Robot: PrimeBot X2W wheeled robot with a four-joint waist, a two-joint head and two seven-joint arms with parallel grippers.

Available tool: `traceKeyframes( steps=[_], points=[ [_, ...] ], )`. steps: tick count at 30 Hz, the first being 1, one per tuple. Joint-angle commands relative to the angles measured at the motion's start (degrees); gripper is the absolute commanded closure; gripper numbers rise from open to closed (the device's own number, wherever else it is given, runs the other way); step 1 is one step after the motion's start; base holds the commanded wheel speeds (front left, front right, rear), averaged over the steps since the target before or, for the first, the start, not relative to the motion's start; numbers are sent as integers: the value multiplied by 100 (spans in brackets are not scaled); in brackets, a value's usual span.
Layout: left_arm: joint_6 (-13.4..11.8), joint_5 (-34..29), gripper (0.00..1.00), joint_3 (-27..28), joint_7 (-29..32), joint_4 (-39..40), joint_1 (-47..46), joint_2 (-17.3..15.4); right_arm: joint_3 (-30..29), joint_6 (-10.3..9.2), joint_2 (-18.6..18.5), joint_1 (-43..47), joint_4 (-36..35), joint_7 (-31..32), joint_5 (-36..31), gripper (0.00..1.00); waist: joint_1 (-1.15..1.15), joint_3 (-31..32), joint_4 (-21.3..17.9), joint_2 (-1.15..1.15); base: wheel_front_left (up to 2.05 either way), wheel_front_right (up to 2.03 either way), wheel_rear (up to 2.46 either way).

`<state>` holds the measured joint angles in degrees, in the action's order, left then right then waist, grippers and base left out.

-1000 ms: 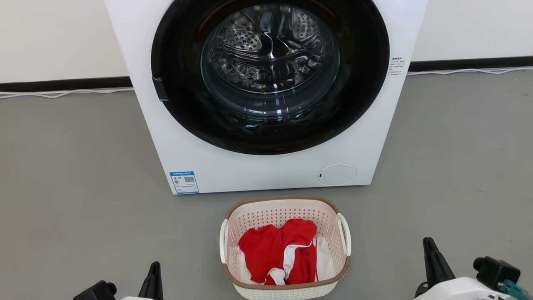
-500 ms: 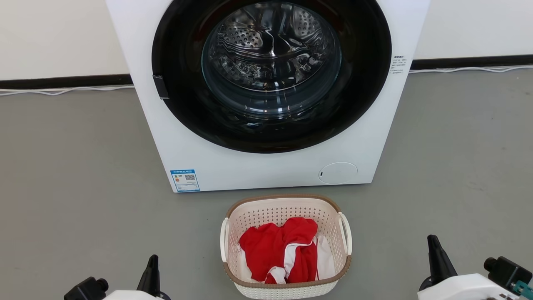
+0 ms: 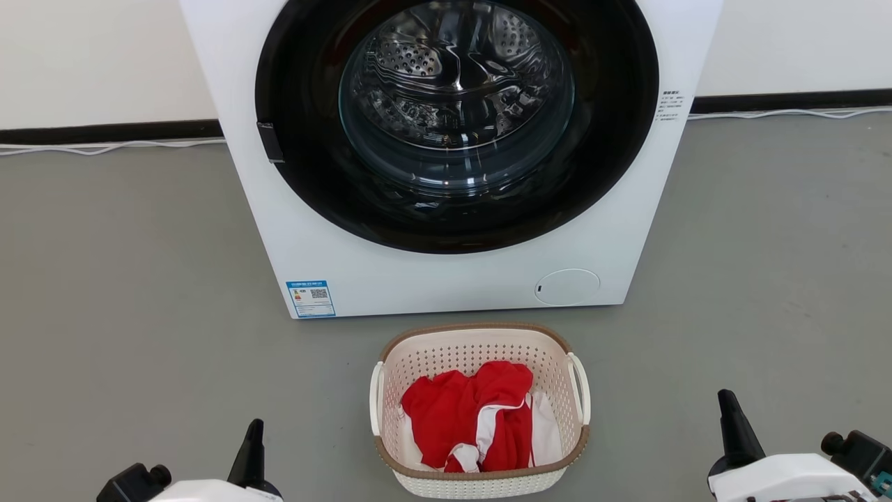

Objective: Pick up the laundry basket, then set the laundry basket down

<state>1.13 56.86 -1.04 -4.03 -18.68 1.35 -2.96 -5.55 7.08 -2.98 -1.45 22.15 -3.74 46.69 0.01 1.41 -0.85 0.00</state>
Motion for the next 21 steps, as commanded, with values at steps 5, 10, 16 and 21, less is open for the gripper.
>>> traceKeyframes(
  steps=[5, 10, 16, 21],
  points=[
    [98, 333, 100, 173, 104, 196, -368, -21, 30, 22, -29, -304, -245, 98, 448, 100, -1, -12, 7, 0, 0, 0, 0],
    [146, 617, 100, 225, 189, 219, -403, -18, 19, 24, -26, -319, -295, 180, 812, 100, -1, -25, 14, 0, 0, 0, 0],
    [203, 956, 100, 287, 289, 248, -444, -15, 5, 26, -22, -337, -356, 279, 1247, 100, -1, -41, 22, 0, 0, 0, 0],
    [251, 1242, 100, 339, 374, 271, -478, -12, -6, 28, -18, -352, -406, 361, 1614, 100, -1, -54, 29, 0, 0, 0, 0]
  ],
)
